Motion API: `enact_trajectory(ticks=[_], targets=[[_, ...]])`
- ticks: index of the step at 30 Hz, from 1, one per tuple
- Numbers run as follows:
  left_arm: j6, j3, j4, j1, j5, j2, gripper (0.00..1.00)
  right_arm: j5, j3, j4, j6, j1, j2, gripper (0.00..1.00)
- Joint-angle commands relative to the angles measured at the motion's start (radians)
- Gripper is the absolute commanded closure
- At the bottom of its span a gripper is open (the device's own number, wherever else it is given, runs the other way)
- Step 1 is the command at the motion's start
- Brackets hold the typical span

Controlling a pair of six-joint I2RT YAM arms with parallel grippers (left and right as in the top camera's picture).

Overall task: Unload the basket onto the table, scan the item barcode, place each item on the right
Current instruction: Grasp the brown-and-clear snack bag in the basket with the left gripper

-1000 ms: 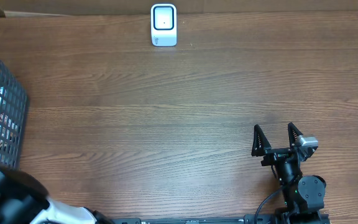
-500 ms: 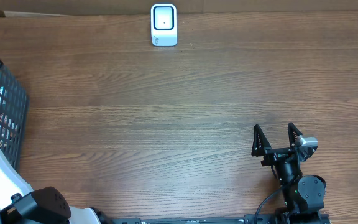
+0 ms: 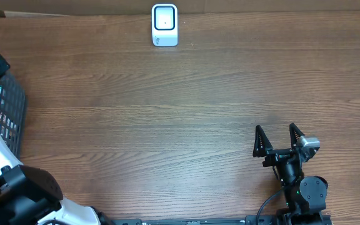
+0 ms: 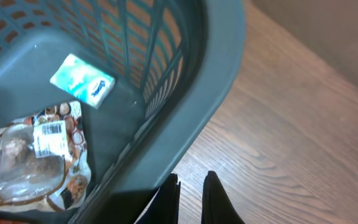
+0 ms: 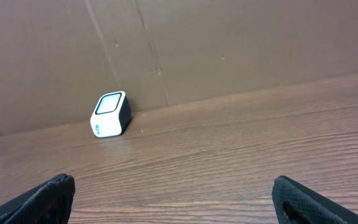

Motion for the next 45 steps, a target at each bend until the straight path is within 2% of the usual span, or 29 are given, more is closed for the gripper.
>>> enact_trajectory(ticks=[1,5,11,14,19,23,25,28,30,32,35,37,40,43,45], targets=[[-0.051,-0.002,0.024,0.007,-0.072,0.047,0.96,-0.002,-0.01,0.005,-0.001,-0.006,-0.007,0.0],[-0.06,0.022,0.091,0.005,0.035,0.026,0.96,-0.002,-0.01,0.005,-0.002,-0.006,-0.007,0.0],[-0.061,0.146,0.047,0.005,0.134,-0.027,0.96,-0.002,-0.01,0.005,-0.001,-0.006,-0.007,0.0],[-0.062,0.177,0.015,0.016,0.087,-0.061,0.96,-0.002,-0.01,0.005,-0.002,-0.006,-0.007,0.0],[-0.124,0.177,-0.043,0.133,0.047,-0.082,0.96,-0.002,-0.01,0.005,-0.002,-0.006,-0.007,0.0],[-0.128,0.176,-0.096,0.206,-0.008,-0.082,0.96,-0.002,-0.01,0.005,-0.001,-0.006,-0.007,0.0],[-0.133,0.173,-0.121,0.235,-0.074,-0.079,0.79,-0.002,-0.01,0.005,-0.002,-0.006,-0.007,0.0],[-0.167,0.125,-0.134,0.289,-0.137,-0.064,0.31,-0.002,-0.01,0.005,-0.001,-0.006,-0.007,0.0],[-0.194,0.072,-0.122,0.327,-0.135,-0.055,0.19,-0.002,-0.01,0.005,-0.001,-0.006,-0.007,0.0],[-0.208,-0.011,-0.073,0.375,-0.134,-0.048,0.14,-0.002,-0.01,0.005,-0.001,-0.006,-0.007,0.0],[-0.179,-0.135,0.043,0.414,-0.138,-0.048,0.14,-0.002,-0.01,0.005,-0.002,-0.006,-0.007,0.0],[-0.127,-0.257,0.192,0.435,-0.138,-0.048,0.12,-0.002,-0.01,0.005,-0.001,-0.006,-0.007,0.0],[-0.012,-0.391,0.383,0.439,-0.138,-0.048,0.0,-0.002,-0.01,0.005,-0.002,-0.006,-0.007,0.0],[0.088,-0.457,0.509,0.439,-0.138,-0.011,0.0,-0.002,-0.01,0.005,-0.002,-0.006,-0.007,0.0],[0.109,-0.456,0.528,0.441,-0.138,0.028,0.0,-0.002,-0.01,0.005,-0.001,-0.006,-0.007,0.0]])
